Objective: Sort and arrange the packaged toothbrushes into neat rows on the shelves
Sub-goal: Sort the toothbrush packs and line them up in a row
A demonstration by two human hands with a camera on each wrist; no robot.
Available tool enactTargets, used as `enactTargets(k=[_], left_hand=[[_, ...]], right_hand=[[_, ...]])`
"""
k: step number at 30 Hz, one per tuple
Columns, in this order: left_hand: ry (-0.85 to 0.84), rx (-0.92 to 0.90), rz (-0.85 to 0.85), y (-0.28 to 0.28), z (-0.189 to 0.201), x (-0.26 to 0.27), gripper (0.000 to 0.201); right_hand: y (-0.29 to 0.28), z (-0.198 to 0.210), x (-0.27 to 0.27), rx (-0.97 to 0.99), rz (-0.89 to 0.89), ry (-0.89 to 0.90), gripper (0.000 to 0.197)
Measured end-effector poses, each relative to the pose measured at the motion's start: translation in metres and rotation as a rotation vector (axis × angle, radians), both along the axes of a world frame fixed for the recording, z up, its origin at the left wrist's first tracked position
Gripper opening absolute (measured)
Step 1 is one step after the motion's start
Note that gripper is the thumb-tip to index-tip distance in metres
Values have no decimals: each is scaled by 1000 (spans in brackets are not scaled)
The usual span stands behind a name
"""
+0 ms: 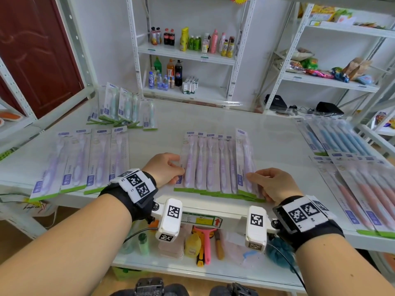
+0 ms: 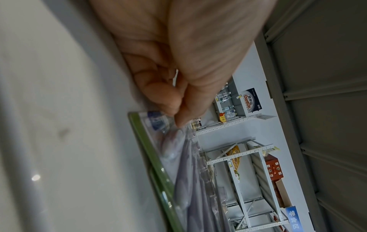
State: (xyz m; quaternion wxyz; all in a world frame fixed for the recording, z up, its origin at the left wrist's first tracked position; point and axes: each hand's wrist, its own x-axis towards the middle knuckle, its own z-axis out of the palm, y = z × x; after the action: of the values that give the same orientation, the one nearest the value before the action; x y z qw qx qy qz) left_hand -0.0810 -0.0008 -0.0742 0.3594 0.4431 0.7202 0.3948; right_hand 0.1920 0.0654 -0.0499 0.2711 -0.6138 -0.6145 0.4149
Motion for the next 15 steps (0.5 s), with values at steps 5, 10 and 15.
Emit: enactTargets(k=[5,10,15], left_hand=[[-14,3,-6,-1,0,1,54],[-75,21,7,-5,6,3,52],[-170,118,93,-18,21,-11,43]], right_hand=[[-1,0,2,-8,-12,8,27],[1,9,3,-2,-52,31,21],[2,23,-23,46,5,83,17]])
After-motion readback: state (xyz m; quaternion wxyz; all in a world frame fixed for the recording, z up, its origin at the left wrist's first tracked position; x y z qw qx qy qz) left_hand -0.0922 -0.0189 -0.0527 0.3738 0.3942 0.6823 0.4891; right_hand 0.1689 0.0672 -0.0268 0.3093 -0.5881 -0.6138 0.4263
